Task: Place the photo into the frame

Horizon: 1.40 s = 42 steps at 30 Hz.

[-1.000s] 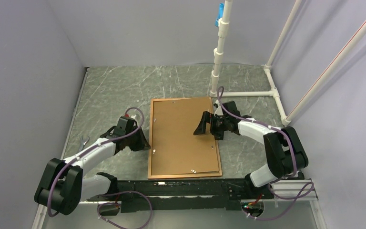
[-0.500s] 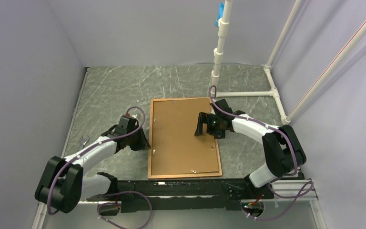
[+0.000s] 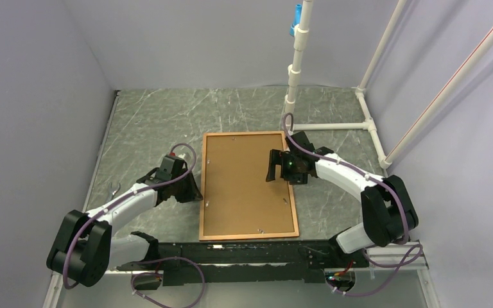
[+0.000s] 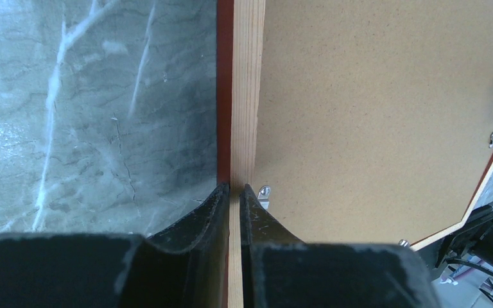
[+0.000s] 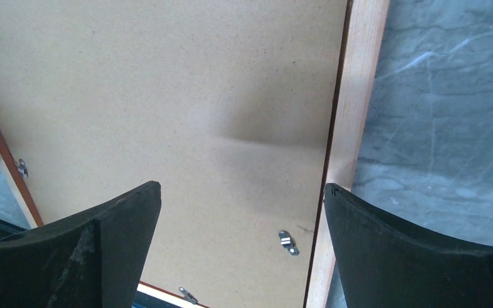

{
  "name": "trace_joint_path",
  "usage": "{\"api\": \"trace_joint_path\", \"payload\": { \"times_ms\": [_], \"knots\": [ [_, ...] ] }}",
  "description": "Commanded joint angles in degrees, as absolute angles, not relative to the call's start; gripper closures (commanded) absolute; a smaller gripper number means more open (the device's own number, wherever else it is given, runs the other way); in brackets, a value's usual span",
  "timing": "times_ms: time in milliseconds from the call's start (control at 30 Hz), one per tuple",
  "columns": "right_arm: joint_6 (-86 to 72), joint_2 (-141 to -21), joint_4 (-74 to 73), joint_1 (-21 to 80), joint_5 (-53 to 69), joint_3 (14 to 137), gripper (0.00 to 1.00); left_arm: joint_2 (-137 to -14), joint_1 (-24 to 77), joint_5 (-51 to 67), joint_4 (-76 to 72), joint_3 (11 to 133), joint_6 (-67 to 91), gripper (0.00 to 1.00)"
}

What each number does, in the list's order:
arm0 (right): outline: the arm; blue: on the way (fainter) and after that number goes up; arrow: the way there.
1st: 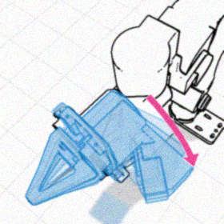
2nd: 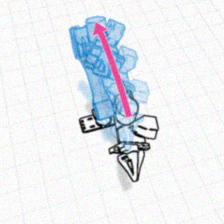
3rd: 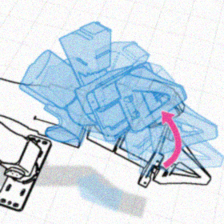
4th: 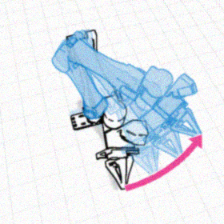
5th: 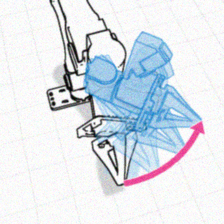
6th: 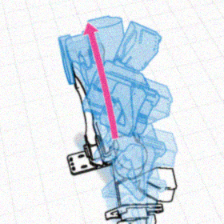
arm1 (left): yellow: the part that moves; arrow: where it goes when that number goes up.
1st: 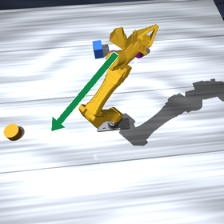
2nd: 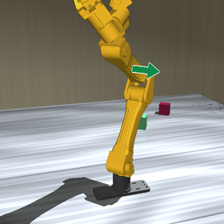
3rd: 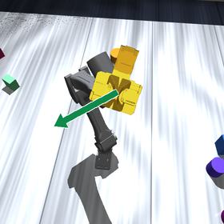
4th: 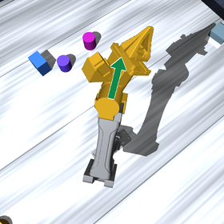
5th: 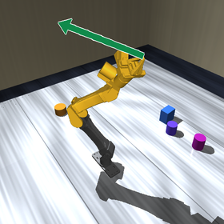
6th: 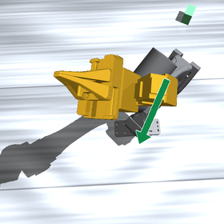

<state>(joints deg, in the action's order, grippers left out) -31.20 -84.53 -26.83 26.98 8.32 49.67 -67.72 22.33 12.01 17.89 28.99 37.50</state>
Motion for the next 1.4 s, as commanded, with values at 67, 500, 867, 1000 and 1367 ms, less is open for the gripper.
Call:
{"api": "trace_joint_path", "payload": {
  "times_ms": [67,500,867,1000,1367],
  "knots": [
    [-29.8,-80.48,-29.69,26.69,5.88,51.46,0.0,-67.5,22.85,7.69,22.16,28.92,35.78,0.82],
    [-27.34,-78.86,-27.37,21.46,8.58,43.0,0.0,-63.54,23.03,10.74,19.02,27.44,36.25,0.33],
    [-28.41,-74.91,-25.26,22.06,13.57,35.73,0.01,-67.05,23.86,18.75,9.47,25.12,37.96,0.25],
    [-29.02,-73.06,-25.74,21.99,13.74,35.16,0.01,-69.83,25.89,21.77,4.93,24.77,40.27,0.25],
    [-29.44,-73.03,-26.9,22.0,11.61,35.81,0.0,-75.46,34.71,12.43,13.28,32.73,40.58,0.25]
  ]
}}
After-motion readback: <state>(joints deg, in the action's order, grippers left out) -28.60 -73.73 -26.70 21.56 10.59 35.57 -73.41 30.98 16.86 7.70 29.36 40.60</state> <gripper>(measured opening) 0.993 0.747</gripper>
